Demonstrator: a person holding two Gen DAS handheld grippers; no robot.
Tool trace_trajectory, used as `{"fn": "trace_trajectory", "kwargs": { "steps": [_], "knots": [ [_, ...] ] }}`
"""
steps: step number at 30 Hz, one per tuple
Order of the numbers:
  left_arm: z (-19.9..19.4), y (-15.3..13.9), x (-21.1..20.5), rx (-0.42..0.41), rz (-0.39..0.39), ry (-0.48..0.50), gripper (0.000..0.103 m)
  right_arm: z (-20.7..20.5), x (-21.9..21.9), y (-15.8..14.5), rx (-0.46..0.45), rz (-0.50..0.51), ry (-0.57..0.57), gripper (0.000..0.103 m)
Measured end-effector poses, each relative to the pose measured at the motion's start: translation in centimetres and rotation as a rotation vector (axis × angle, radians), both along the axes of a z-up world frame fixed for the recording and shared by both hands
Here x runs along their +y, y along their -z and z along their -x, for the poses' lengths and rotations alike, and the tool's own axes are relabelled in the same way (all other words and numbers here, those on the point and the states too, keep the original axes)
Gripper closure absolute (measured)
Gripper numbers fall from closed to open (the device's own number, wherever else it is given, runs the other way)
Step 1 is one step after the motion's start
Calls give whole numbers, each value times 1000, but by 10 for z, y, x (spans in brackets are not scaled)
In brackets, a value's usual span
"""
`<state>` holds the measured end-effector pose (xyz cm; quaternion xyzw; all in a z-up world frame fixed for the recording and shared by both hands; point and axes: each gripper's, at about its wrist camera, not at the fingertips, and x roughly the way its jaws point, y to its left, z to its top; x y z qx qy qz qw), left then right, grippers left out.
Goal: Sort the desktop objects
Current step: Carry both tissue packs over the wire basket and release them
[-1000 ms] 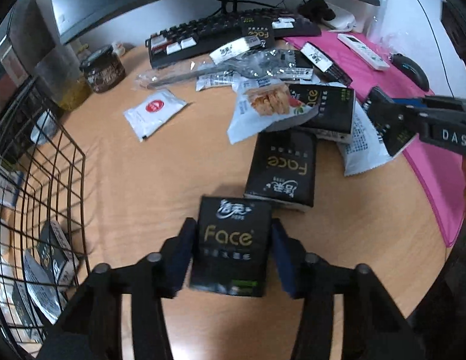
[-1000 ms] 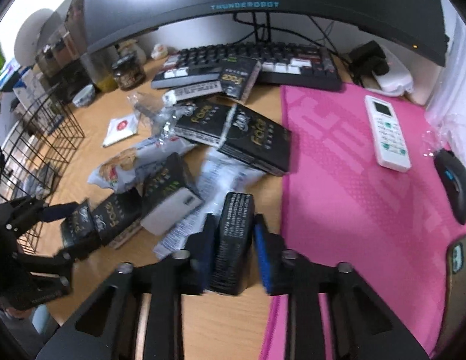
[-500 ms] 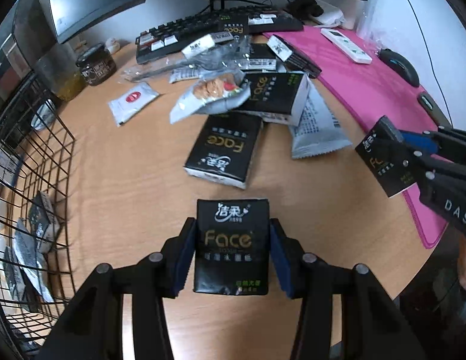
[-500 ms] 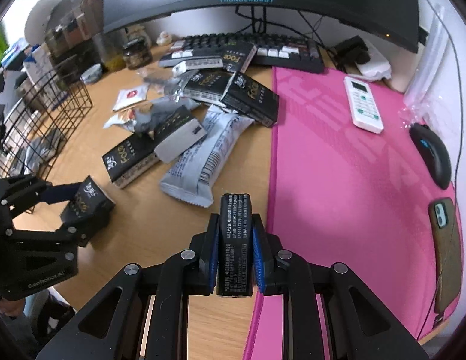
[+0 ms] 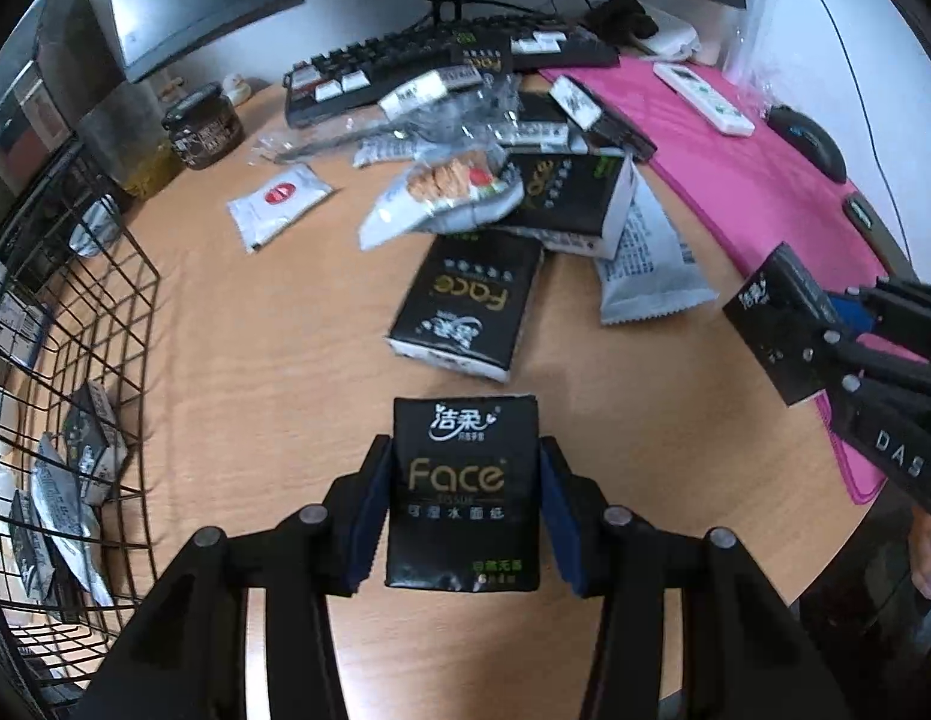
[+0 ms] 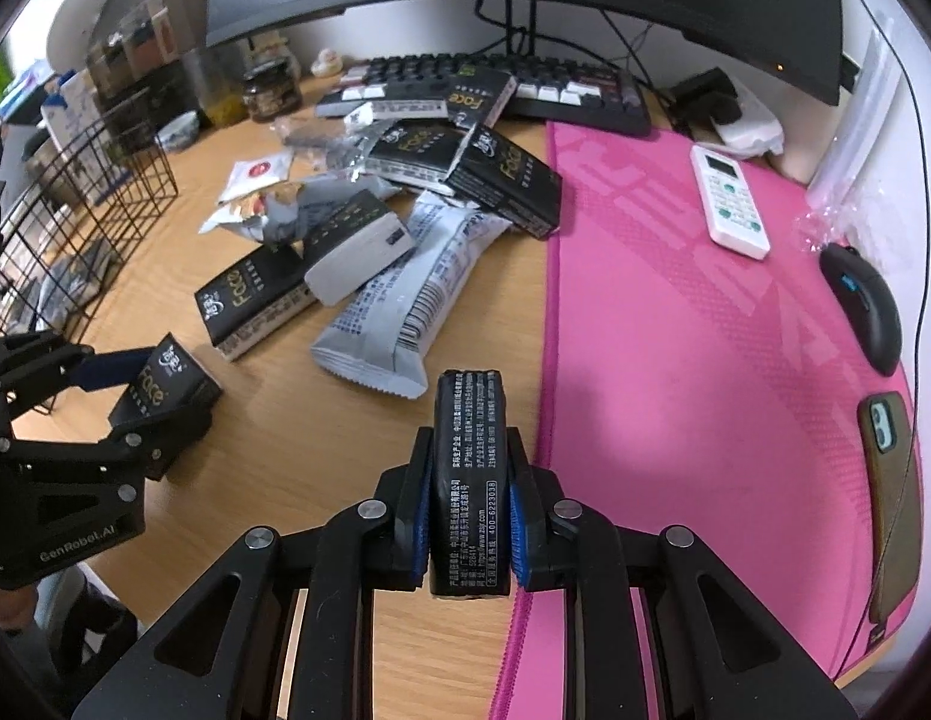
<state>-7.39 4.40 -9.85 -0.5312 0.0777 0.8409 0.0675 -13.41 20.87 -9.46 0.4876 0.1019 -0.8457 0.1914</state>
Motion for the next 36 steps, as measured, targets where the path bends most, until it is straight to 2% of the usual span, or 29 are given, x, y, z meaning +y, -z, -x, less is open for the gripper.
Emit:
{"fn": "trace_trajectory", "kwargs": {
  "steps": [3,8,13,17,19,21,26,32,36],
  "knots": [
    [-6,-22,-6,65,1,-18,51,-6,-5,-14,22,31,-16,83],
    [-32,-82,-24,249,10,-68,51,-29,-35,-60,113,114,-114,83],
    [-57,-131,-72,379,6,-174,51,-52,-99,-113,186,211,-285,83],
    [-65,-148,-134,416,5,-320,51,-75,-170,-140,229,247,-431,83],
    [-66,-148,-165,419,16,-392,51,-84,-199,-143,236,253,-475,83],
    [-68,-144,-189,412,17,-447,51,-86,-232,-139,205,262,-523,83],
    [-69,-126,-247,379,18,-553,51,-85,-285,-121,154,260,-575,83],
    [-69,-99,-275,319,20,-609,51,-83,-324,-93,109,223,-596,83],
    [-76,-96,-277,308,18,-614,51,-77,-334,-79,74,199,-589,83]
  ]
}}
